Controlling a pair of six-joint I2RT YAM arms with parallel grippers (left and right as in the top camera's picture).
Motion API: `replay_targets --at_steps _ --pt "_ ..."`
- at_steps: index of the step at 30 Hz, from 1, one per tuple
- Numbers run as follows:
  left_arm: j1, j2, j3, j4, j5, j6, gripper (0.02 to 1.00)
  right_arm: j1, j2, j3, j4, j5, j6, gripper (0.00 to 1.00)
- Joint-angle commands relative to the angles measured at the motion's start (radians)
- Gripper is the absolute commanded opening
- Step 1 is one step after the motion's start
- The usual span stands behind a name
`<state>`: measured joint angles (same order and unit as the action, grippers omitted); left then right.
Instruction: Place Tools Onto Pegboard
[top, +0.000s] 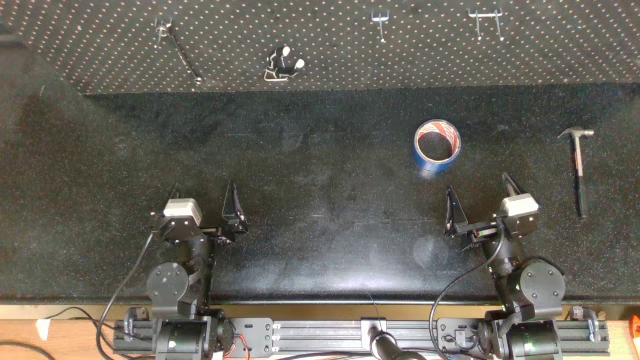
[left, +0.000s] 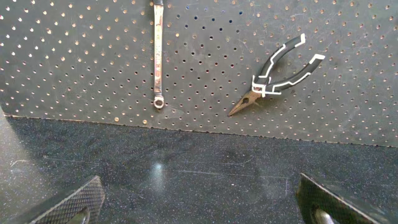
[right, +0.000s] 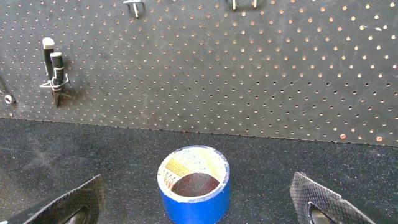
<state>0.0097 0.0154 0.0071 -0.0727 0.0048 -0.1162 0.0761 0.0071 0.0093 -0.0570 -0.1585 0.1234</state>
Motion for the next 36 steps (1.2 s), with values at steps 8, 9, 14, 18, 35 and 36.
replay_targets --at_steps 8,9,14,18,35,36 --pt "-0.088 -0.012 -0.002 -0.010 0.007 0.017 0.996 0.006 -0.006 -0.005 -0.003 0.002 0.014 0.976" --pt "-0.088 -0.012 -0.002 -0.010 0.007 0.017 0.996 0.006 -0.006 -0.005 -0.003 0.002 0.014 0.976" --pt "-0.088 -0.012 -0.002 -0.010 0.007 0.017 0.996 0.006 0.001 0.003 -0.003 -0.004 0.141 0.976" --pt "-0.088 -0.012 -0.002 -0.010 0.007 0.017 0.996 0.027 0.496 0.318 -0.054 -0.188 0.176 0.976" --pt "-0.088 -0.012 -0.002 -0.010 0.007 0.017 0.996 0.294 1.643 1.091 -0.603 0.279 0.126 0.976" --pt "-0.088 -0.012 -0.002 -0.010 0.007 0.017 0.996 0.294 1.652 1.091 -0.595 0.280 0.126 0.976"
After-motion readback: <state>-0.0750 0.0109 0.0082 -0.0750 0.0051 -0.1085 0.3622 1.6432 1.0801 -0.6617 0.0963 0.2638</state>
